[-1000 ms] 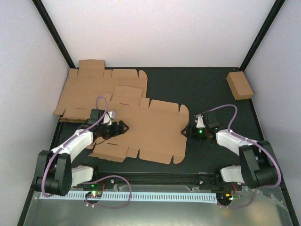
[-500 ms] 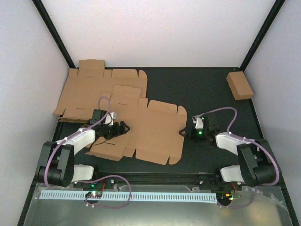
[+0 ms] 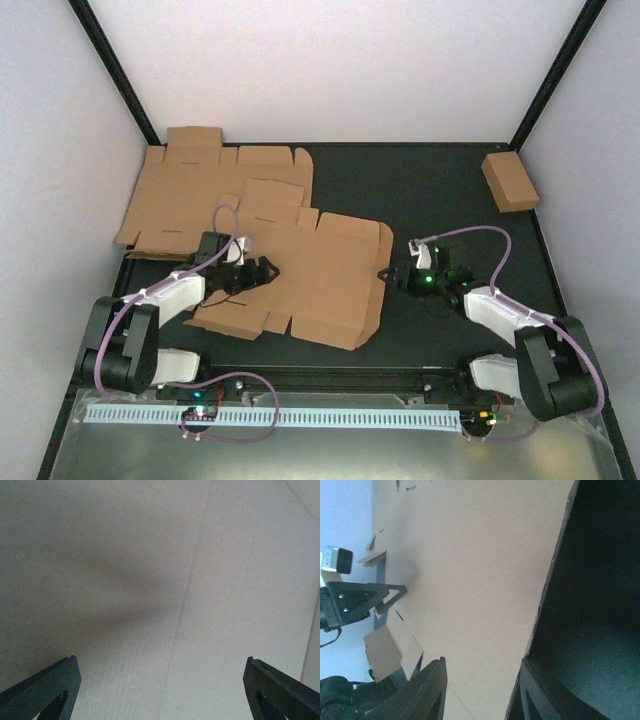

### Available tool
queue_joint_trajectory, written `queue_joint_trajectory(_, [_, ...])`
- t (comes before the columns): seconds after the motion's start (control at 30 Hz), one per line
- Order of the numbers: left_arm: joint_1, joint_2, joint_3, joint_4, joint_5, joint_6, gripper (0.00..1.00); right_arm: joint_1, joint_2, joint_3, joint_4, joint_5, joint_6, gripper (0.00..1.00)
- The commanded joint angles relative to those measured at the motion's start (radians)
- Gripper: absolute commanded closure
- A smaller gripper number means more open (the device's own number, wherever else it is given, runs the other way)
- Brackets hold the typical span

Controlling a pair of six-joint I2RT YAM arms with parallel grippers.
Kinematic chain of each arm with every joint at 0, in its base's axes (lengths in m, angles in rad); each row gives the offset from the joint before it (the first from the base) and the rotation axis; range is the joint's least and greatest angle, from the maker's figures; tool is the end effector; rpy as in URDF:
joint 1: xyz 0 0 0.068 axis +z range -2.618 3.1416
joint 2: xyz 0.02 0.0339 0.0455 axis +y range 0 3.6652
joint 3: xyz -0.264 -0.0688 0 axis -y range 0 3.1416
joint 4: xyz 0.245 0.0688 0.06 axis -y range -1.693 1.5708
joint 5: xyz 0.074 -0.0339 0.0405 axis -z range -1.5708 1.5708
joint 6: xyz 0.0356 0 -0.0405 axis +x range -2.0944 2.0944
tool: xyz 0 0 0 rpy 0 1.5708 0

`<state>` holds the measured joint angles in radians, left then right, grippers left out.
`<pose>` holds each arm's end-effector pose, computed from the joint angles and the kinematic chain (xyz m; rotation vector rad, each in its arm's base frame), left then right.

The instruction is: Fold the paper box

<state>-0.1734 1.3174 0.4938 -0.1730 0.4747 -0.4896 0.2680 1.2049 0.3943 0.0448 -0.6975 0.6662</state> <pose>0.2156 -0.0543 0.1414 -0.2281 2.6211 -0.8525 0.1973 0.0779 0.1536 0.1121 2.4604 1.2568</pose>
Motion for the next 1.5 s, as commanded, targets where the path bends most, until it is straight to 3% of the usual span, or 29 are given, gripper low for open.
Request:
queue_joint_trajectory(0.0, [-0.023, 0.001, -0.023, -0.004, 0.004, -0.026, 0.08, 0.005, 0.066, 0.034, -0.015, -0.023, -0.037, 0.57])
queue_joint_trajectory(0.27, [-0.03, -0.015, -0.018, -0.015, -0.009, -0.026, 0.08, 0.006, 0.173, 0.029, 0.013, 0.011, -0.046, 0.57])
queue_joint_trajectory(0.4, [-0.034, -0.011, -0.013, -0.014, -0.017, -0.032, 0.08, 0.005, 0.167, 0.038, -0.01, 0.029, -0.059, 0.73])
queue_joint_trajectory(0.63, [-0.038, -0.143, 0.043, -0.08, -0.053, -0.019, 0.05, 0.004, 0.1, 0.175, -0.271, 0.242, -0.17, 0.98])
queue_joint_trajectory(0.83, [-0.038, -0.233, 0.232, -0.26, -0.164, 0.021, 0.02, 0.0, 0.111, 0.408, -0.655, 0.506, -0.28, 0.99])
queue_joint_trajectory(0.97, [-0.038, -0.22, 0.277, -0.286, -0.23, 0.028, 0.01, 0.001, 0.109, 0.504, -0.787, 0.698, -0.321, 0.99])
queue_joint_trajectory(1.17, [-0.038, -0.321, 0.207, -0.195, -0.252, 0.047, 0.01, 0.0, 0.018, 0.497, -0.758, 0.774, -0.351, 0.98])
queue_joint_trajectory(1.33, [-0.038, -0.454, 0.131, -0.139, -0.297, 0.059, 0.01, 0.001, -0.129, 0.491, -0.747, 0.754, -0.369, 0.96])
queue_joint_trajectory(1.47, [-0.027, -0.458, 0.117, -0.134, -0.307, 0.048, 0.01, 0.002, -0.223, 0.503, -0.74, 0.706, -0.402, 0.95])
